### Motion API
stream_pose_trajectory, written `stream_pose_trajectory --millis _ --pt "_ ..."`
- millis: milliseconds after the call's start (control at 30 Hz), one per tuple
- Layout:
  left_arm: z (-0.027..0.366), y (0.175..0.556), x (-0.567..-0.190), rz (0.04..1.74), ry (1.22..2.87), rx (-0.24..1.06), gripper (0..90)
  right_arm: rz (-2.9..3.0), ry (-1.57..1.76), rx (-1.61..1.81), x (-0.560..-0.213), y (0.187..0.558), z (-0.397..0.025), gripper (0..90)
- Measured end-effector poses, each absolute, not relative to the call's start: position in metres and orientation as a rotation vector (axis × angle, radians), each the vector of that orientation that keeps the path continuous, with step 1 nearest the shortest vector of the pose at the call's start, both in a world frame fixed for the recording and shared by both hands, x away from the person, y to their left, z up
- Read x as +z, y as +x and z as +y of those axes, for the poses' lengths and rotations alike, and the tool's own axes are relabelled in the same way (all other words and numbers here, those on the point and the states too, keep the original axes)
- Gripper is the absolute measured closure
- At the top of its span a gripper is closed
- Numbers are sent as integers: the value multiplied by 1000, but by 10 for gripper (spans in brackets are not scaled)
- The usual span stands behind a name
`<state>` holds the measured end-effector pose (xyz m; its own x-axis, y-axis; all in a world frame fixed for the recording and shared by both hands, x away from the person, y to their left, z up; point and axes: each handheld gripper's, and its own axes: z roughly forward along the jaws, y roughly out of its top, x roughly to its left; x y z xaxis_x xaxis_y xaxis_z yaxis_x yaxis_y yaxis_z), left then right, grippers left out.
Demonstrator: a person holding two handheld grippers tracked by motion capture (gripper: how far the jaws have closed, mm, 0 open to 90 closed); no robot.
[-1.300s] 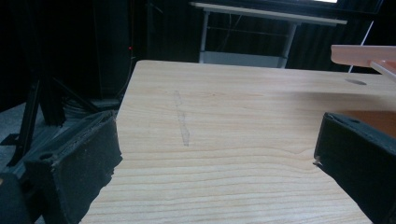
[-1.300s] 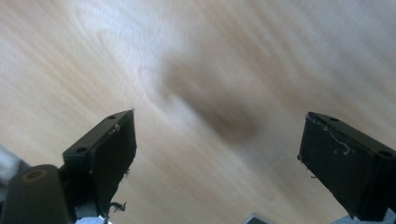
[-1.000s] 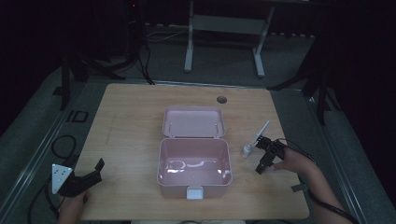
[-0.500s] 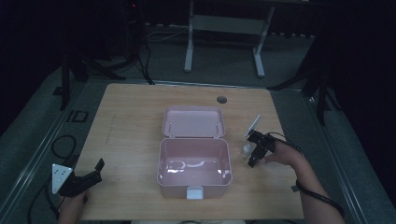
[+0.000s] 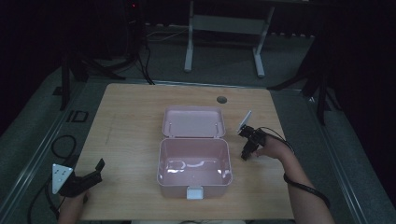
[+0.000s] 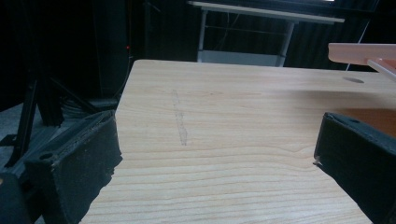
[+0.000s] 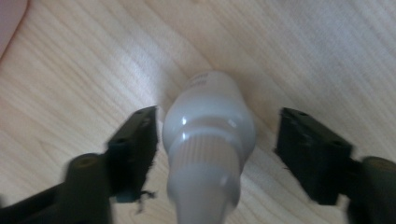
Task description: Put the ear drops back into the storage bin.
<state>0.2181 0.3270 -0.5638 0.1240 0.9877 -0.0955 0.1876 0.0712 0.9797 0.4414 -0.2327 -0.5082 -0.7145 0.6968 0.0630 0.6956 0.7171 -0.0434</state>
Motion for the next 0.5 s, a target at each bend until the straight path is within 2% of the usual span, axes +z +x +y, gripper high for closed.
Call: stream_pose_trajectory --millis 333,500 --pt "327 218 -564 1279 1340 952 4 -2833 -1129 52 -510 445 -225 567" --pt "327 218 -564 1280 1340 949 4 -2868 -1085 88 -508 444 -222 592"
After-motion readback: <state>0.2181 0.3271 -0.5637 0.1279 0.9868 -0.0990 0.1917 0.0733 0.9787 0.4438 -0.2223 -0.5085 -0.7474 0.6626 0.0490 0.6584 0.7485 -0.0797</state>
